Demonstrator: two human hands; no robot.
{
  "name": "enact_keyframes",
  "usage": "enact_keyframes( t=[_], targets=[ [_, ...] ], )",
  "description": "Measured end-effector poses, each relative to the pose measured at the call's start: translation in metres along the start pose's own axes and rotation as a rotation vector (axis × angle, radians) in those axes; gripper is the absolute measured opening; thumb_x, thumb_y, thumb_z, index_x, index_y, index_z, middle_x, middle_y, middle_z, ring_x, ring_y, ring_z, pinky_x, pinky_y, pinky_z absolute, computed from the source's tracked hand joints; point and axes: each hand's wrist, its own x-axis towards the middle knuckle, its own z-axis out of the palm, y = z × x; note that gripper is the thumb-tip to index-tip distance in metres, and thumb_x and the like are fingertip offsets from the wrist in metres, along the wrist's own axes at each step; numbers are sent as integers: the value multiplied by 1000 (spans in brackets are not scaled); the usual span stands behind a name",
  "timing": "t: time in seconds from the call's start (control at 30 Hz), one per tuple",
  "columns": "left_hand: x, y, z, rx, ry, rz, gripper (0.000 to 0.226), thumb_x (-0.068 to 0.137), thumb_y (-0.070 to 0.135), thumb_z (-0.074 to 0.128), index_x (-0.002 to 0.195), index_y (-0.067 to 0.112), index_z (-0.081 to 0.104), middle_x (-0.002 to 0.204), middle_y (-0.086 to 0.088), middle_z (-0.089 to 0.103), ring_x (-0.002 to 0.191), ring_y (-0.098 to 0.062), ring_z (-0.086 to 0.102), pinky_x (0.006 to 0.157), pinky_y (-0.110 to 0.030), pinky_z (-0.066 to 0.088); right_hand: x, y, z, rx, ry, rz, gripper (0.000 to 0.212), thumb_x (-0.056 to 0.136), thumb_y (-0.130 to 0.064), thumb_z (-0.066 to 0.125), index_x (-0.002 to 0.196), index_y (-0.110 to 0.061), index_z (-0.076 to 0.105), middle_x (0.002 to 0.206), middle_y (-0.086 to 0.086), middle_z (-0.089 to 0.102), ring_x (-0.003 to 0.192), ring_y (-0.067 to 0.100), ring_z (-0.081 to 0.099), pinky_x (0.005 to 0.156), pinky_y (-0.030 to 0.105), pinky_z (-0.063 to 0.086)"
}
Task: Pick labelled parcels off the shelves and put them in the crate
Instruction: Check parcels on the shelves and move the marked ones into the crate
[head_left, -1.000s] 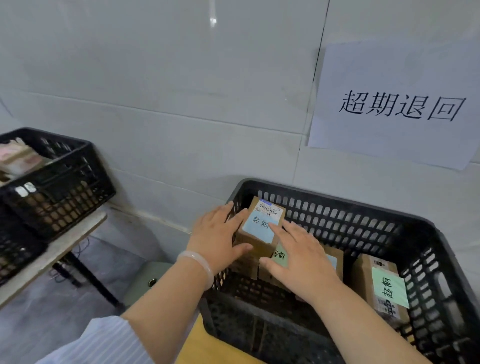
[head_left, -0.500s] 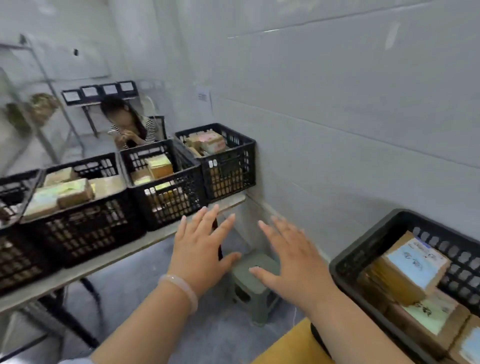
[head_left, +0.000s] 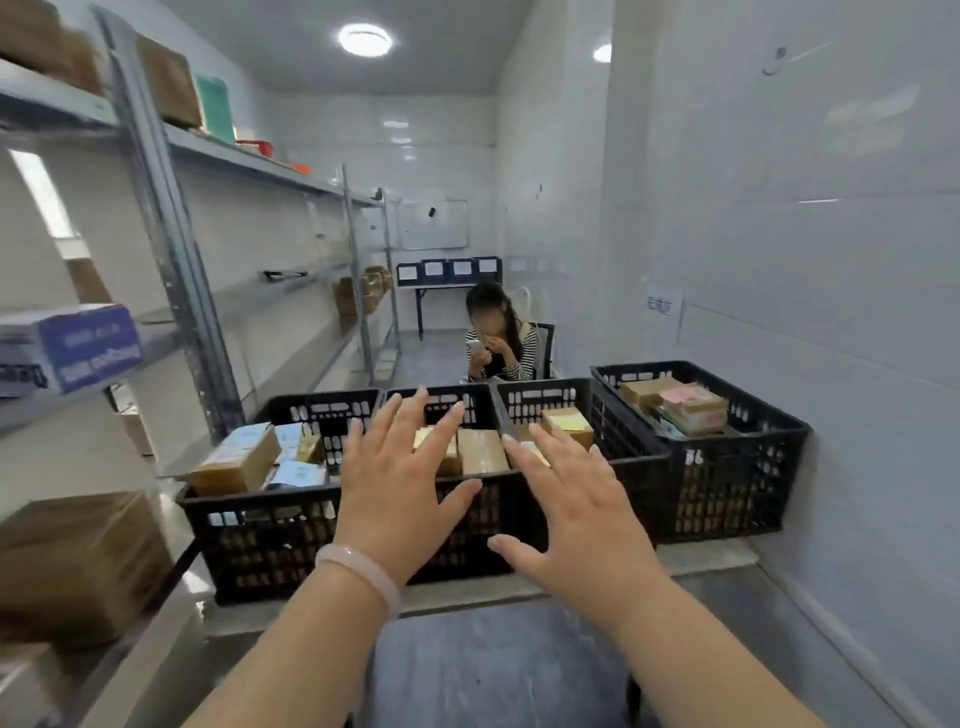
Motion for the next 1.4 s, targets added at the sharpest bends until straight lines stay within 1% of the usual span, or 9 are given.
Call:
enact_keyframes(
  t=[0.2,0.33,0.5,0.83,1.0,1.07,1.17,1.33,1.4],
  targets=[
    [12,-118,-35,127,49,-167,77,81,63,59,148,40,32,157,-3,34,146,-26,26,117,-55,20,104,-95,54,102,40,-200,82,80,-71,34,151,-42,4,162,-9,9,150,13,2,122,44,6],
    [0,-194,-69,205,133,-296,73,89,61,51,152,46,16,163,2,13,150,-20,4,118,-44,-4,163,-166,82,200,42,-353,79,80,-65,41,150,-40,14,158,-7,26,147,15,19,118,46,20],
    [-18,-261,-107,315,152,-436,75,89,62,51,151,49,11,164,4,9,150,-19,1,119,-41,-5,224,-241,112,318,34,-540,77,89,-55,48,151,-44,3,161,-14,4,146,4,-7,120,34,-5],
    [13,-341,-114,404,160,-726,69,89,69,35,151,49,14,164,6,6,149,-17,4,122,-41,12,345,-329,139,522,22,-778,71,95,-48,45,152,-42,3,162,-12,2,148,8,-5,116,27,-10],
    [63,-366,-94,260,221,-866,68,93,60,47,152,44,17,163,7,11,148,-15,6,121,-38,15,416,-325,158,770,-69,-669,59,97,-52,43,149,-44,16,159,-13,17,146,11,13,117,39,24],
    [86,-379,-88,195,309,-919,64,93,56,48,151,39,25,160,3,19,147,-17,13,118,-35,17,448,-324,167,1033,-169,-533,58,93,-57,45,145,-44,23,153,-12,29,137,7,29,90,29,47],
    [116,-394,-77,19,401,-1037,57,95,54,47,147,34,37,154,0,29,135,-14,28,108,-30,27,485,-329,186,1223,-409,-409,59,90,-57,47,144,-41,30,146,-7,38,120,5,42,65,21,45],
    [142,-420,-65,-197,459,-1230,68,84,62,54,143,32,43,142,-5,42,117,-20,56,96,-29,49,530,-351,212,1504,-750,-193,48,97,-47,47,136,-20,50,138,7,54,123,26,53,99,44,46],
    [144,-421,-63,-332,499,-1276,60,88,52,56,143,32,41,129,0,53,93,-13,66,68,-18,55,540,-358,217,1473,-820,-176,41,97,-47,50,129,-21,53,126,7,60,113,27,59,99,48,48]
  ],
)
